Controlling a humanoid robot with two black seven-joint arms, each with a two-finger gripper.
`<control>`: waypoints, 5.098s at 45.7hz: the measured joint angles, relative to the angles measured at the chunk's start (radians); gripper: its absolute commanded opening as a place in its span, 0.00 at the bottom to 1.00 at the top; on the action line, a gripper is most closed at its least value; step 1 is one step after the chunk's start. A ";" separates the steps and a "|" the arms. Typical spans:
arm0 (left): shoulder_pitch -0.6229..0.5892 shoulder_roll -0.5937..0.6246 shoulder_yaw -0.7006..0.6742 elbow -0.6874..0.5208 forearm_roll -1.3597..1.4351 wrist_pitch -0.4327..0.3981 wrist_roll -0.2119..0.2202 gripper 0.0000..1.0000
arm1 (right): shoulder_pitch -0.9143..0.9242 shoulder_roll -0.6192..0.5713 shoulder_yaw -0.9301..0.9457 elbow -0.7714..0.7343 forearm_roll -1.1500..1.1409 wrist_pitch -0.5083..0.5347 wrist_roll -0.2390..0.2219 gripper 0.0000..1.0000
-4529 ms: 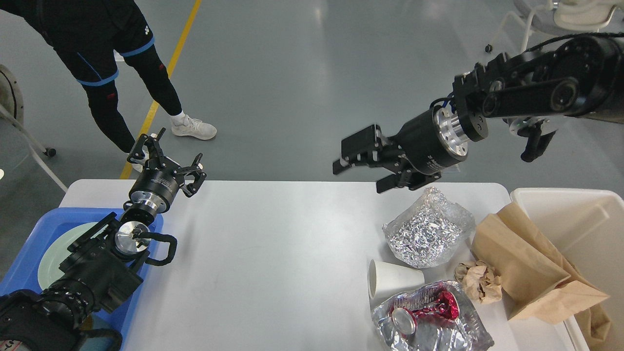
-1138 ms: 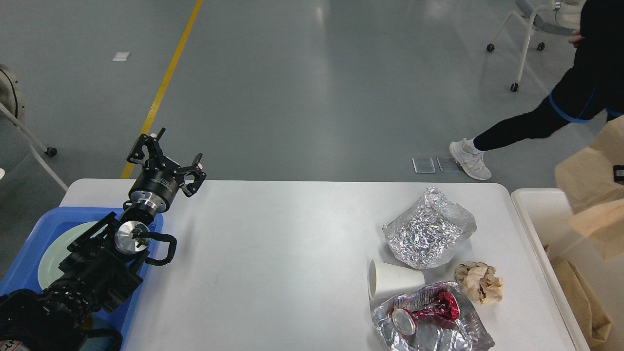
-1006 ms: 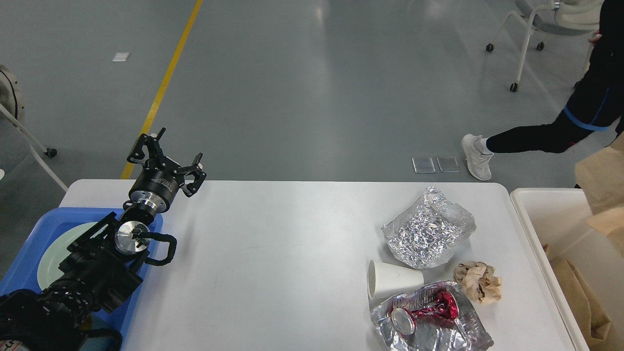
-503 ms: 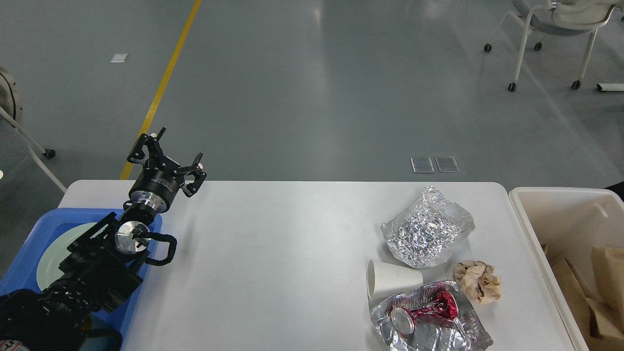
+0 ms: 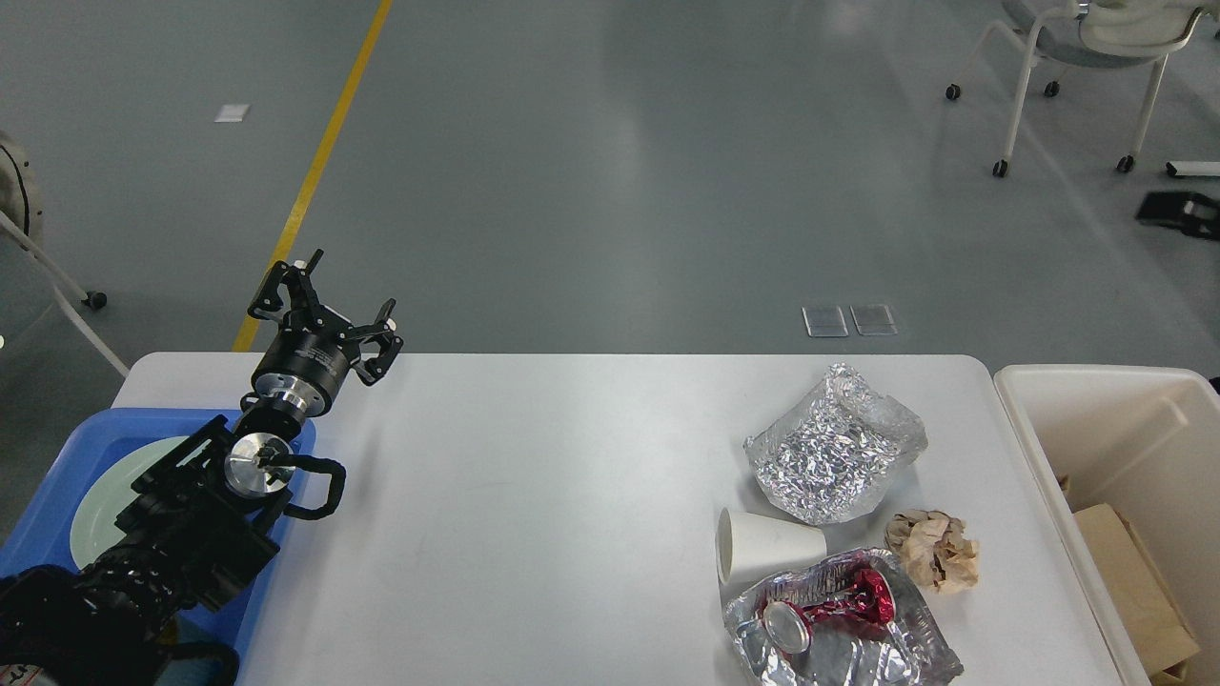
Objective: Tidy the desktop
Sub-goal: 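Reach the right gripper to the crumpled paper ball and grasp, then lift the paper ball and drop it into the white bin, then raise the right gripper back above the table, then lower the right gripper to the red can on the plastic sheet and grasp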
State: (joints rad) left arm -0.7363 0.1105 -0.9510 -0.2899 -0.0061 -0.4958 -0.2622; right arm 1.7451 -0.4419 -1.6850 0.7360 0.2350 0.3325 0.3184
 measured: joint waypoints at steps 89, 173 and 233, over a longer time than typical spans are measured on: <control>0.000 0.000 -0.002 0.000 0.000 -0.001 0.000 0.98 | -0.236 0.247 0.193 0.628 -0.049 -0.520 -0.015 0.00; 0.000 0.000 0.000 0.000 0.000 0.000 0.000 0.98 | -0.758 -0.038 0.208 -0.366 0.168 -0.364 -0.237 1.00; 0.000 0.000 0.000 -0.002 0.000 -0.001 0.001 0.98 | -0.191 -0.022 0.324 0.986 -0.257 -0.466 -0.090 1.00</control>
State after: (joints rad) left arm -0.7363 0.1104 -0.9513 -0.2917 -0.0061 -0.4969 -0.2608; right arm 1.5540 -0.4640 -1.3613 1.7221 -0.0225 -0.1337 0.2281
